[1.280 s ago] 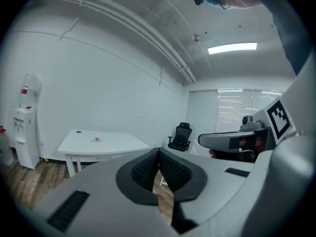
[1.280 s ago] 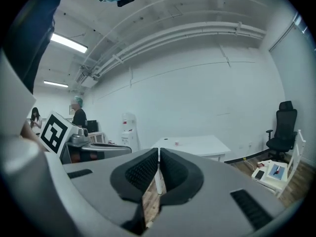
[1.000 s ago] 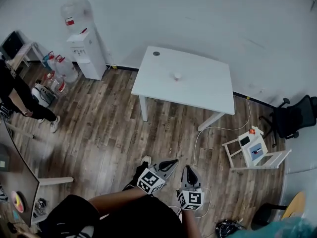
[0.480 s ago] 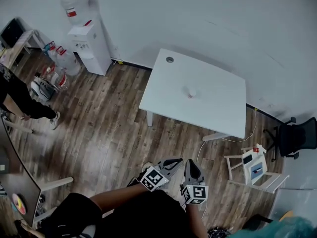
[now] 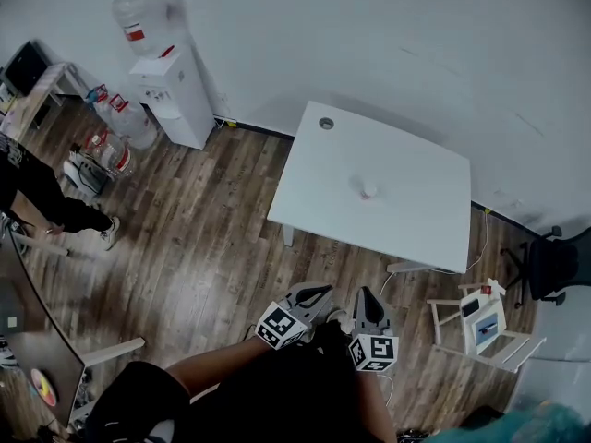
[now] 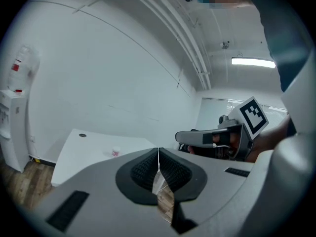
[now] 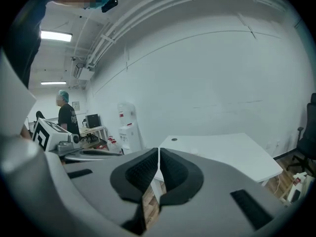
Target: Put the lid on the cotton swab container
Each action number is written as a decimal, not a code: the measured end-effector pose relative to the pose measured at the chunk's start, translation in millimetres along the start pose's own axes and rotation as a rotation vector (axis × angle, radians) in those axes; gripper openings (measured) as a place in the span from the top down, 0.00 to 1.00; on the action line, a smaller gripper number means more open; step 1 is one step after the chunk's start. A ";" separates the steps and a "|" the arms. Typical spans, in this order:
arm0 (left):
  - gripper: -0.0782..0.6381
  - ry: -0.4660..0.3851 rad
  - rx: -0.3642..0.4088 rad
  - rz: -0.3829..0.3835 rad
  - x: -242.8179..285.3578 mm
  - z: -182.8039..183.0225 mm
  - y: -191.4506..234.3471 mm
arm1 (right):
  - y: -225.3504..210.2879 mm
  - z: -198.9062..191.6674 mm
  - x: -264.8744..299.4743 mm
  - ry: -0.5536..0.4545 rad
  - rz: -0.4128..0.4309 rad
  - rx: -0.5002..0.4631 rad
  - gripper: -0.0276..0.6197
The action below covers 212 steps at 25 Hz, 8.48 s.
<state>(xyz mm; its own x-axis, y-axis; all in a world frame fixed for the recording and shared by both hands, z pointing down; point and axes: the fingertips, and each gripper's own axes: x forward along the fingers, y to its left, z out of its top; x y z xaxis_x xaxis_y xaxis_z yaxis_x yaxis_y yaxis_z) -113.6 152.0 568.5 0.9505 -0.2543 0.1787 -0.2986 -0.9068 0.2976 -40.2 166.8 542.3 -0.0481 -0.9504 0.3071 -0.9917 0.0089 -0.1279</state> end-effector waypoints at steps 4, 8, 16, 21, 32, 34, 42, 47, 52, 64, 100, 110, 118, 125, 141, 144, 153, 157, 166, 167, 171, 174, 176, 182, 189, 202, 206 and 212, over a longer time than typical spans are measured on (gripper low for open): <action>0.87 -0.006 -0.071 0.055 6.3 -3.3 29.3 | -10.5 8.3 19.7 -0.010 0.017 0.053 0.91; 0.87 0.002 -0.063 0.094 26.8 -4.6 56.0 | -25.4 31.2 47.3 -0.043 0.061 0.036 0.91; 0.87 -0.002 0.015 0.179 114.5 30.8 109.9 | -94.9 57.4 121.2 -0.054 0.130 -0.038 0.91; 0.87 0.041 0.042 0.181 163.9 38.6 123.4 | -129.5 65.1 161.5 -0.025 0.192 -0.012 0.91; 0.87 0.130 0.027 0.280 229.1 17.7 176.2 | -195.0 58.9 229.5 0.053 0.295 0.000 0.91; 0.87 0.145 0.024 0.285 241.2 9.5 187.8 | -204.0 58.9 241.8 0.061 0.307 -0.013 0.91; 0.87 0.223 0.033 0.249 274.0 -28.2 205.4 | -239.4 47.9 266.3 0.091 0.268 -0.011 0.91; 0.81 0.263 0.036 0.230 294.2 -46.8 219.1 | -251.5 38.9 280.0 0.121 0.275 -0.041 0.91; 0.67 0.310 0.006 0.221 311.6 -71.0 230.6 | -262.5 23.4 288.5 0.160 0.287 -0.028 0.91; 0.49 0.396 0.060 0.210 346.4 -108.7 262.3 | -266.0 -3.6 307.5 0.239 0.324 -0.041 0.91; 0.52 0.447 0.074 0.180 371.6 -135.5 267.8 | -293.5 -58.4 302.1 0.366 0.307 -0.124 0.91; 0.52 0.455 0.036 0.214 366.5 -140.6 265.8 | -288.9 -95.7 296.1 0.428 0.356 -0.160 0.90; 0.52 0.456 0.029 0.198 364.6 -142.6 254.6 | -277.4 -120.4 290.9 0.462 0.451 -0.194 0.74; 0.52 0.473 0.009 0.185 358.3 -146.5 248.5 | -266.7 -137.8 287.0 0.493 0.503 -0.282 0.73; 0.52 0.488 0.023 0.184 355.2 -149.7 246.5 | -259.8 -115.3 282.8 0.408 0.521 -0.251 0.73; 0.52 0.480 0.019 0.196 354.5 -149.5 249.1 | -253.6 -104.3 286.8 0.376 0.539 -0.209 0.73; 0.52 0.474 0.029 0.189 357.7 -147.5 249.4 | -225.7 -87.8 300.2 0.344 0.607 -0.195 0.73; 0.52 0.468 0.031 0.186 358.1 -147.2 248.2 | -216.4 -87.0 306.3 0.361 0.632 -0.171 0.73; 0.52 0.462 0.012 0.197 357.5 -148.8 248.0 | -199.1 -86.3 319.1 0.407 0.660 -0.127 0.73; 0.52 0.462 0.013 0.197 358.1 -149.2 248.2 | -198.4 -87.3 320.8 0.410 0.659 -0.127 0.73; 0.52 0.462 0.011 0.203 358.2 -151.0 248.0 | -196.1 -91.9 325.9 0.412 0.643 -0.109 0.73; 0.52 0.463 0.002 0.210 357.1 -152.3 247.0 | -195.5 -93.8 329.3 0.418 0.626 -0.100 0.73; 0.52 0.461 0.001 0.211 356.7 -152.5 247.7 | -194.5 -95.1 331.6 0.423 0.624 -0.102 0.73; 0.52 0.455 0.005 0.210 355.6 -151.5 246.3 | -190.5 -99.9 334.7 0.442 0.630 -0.120 0.73; 0.52 0.456 0.004 0.211 357.7 -153.6 246.6 | -190.9 -103.4 339.2 0.453 0.623 -0.137 0.73; 0.54 0.479 0.022 0.205 357.1 -155.9 244.5 | -191.7 -104.2 344.4 0.457 0.617 -0.311 0.76; 0.55 0.484 0.023 0.215 355.2 -156.4 246.9 | -192.5 -104.2 346.6 0.440 0.600 -0.307 0.80; 0.55 0.493 0.025 0.221 356.8 -156.9 247.1 | -194.3 -105.0 346.6 0.394 0.598 -0.358 0.83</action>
<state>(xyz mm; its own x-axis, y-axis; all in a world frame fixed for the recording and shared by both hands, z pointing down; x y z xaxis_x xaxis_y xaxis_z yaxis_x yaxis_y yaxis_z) 138.2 -110.1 853.0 0.7105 -0.2574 0.6549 -0.4790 -0.8587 0.1821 123.4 -131.7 772.6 -0.5559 -0.5737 0.6016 -0.7591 0.6453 -0.0860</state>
